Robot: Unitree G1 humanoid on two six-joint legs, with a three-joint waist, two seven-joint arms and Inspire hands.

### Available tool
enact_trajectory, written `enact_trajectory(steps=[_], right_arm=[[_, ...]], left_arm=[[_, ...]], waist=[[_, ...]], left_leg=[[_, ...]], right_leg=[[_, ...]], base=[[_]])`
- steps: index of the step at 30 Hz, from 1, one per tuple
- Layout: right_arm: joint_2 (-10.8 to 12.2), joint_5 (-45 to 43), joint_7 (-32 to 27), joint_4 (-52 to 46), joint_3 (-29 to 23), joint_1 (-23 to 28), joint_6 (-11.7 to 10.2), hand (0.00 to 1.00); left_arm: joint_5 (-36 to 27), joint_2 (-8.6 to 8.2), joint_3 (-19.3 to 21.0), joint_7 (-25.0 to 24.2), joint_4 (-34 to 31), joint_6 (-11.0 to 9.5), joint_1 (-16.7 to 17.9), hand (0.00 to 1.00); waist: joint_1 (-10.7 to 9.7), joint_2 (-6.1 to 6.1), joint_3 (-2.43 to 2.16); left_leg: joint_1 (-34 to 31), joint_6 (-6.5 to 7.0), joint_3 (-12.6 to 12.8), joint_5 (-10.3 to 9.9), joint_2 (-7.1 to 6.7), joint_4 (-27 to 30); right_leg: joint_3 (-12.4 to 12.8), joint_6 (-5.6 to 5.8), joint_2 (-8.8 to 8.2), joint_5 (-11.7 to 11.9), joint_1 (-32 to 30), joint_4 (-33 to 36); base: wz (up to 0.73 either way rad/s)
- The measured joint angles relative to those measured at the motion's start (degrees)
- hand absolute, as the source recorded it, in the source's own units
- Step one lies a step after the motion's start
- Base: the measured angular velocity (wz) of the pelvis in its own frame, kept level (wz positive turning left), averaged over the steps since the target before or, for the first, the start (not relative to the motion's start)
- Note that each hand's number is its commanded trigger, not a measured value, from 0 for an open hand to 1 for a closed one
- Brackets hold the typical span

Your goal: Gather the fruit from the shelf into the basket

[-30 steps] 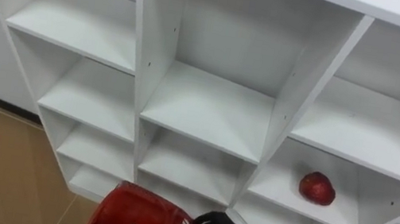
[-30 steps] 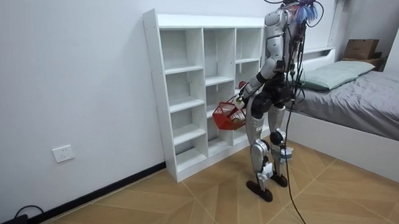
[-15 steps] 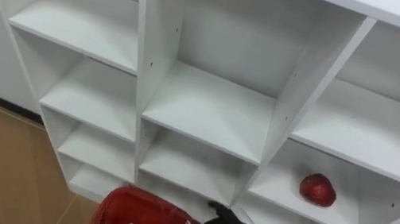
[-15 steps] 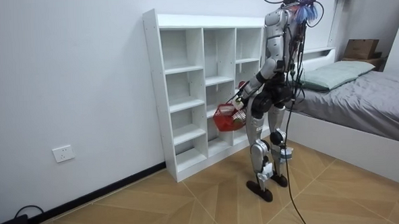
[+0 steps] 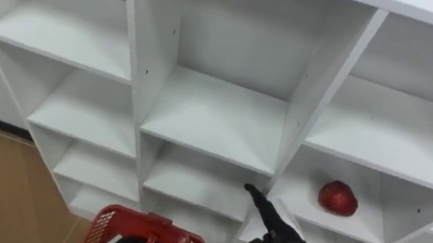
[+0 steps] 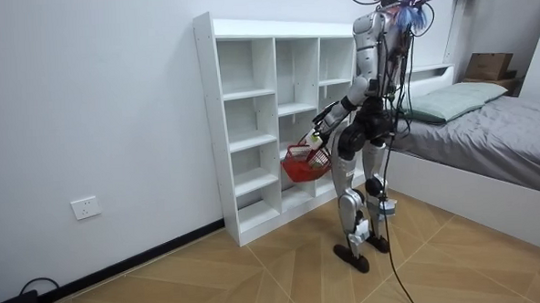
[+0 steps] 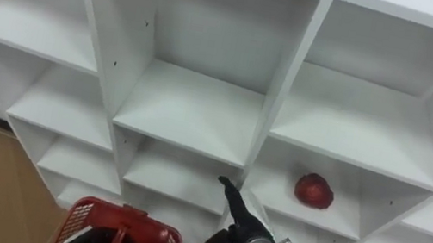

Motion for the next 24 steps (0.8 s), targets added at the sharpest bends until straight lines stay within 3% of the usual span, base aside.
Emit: enact_trajectory(steps=[3,7,9,12,24], right_arm=[[-0.29,-2.02,0.57,-5.62,-1.74,2.80,-0.07,0.00],[-0.55,-3.94,0.56,-8.30,-3.58,2.95,-0.15,0.00],[-0.87,-4.69,0.49,-9.97,-4.39,3.04,-0.16,0.00],[-1.09,-4.77,0.19,-10.78,-4.92,3.13,-0.61,0.00],[-1.60,-5.26,0.01,-24.68,-8.31,5.22,-0.50,0.00]], left_arm=[[-0.31,-0.35,1.92,0.09,-0.01,-0.01,-0.01,1.00],[-0.22,-0.14,2.28,0.13,0.00,-0.28,-0.07,1.00],[-0.22,0.00,2.27,0.18,0.36,-0.88,-0.10,1.00],[-0.32,0.21,2.23,1.16,1.43,-1.19,-0.09,1.00],[-0.40,-0.55,2.22,1.99,1.47,-1.20,-0.54,1.00]], waist=[[-0.51,0.23,-0.06],[-1.73,0.23,-0.03],[-1.88,0.08,0.04],[-2.89,-0.68,-0.22],[-3.74,-0.28,0.00]], left_leg=[[0.57,0.00,1.77,0.00,0.24,-0.26],[0.96,0.02,2.53,-0.01,0.29,-0.69],[0.98,0.05,3.14,-0.01,0.35,-0.79],[1.15,0.07,3.38,-0.02,0.36,-0.80],[2.61,0.05,6.22,-0.04,0.99,-1.70]], right_leg=[[0.98,0.00,0.10,0.00,-0.02,0.23],[1.81,0.03,0.09,-0.03,-0.54,0.99],[2.61,0.04,0.17,0.00,-0.92,1.16],[2.97,0.08,0.24,0.03,-1.23,1.10],[6.21,0.01,0.99,0.29,-1.32,1.20]], base=[[-0.13],[-0.13],[-0.16],[-0.04],[-0.14]])
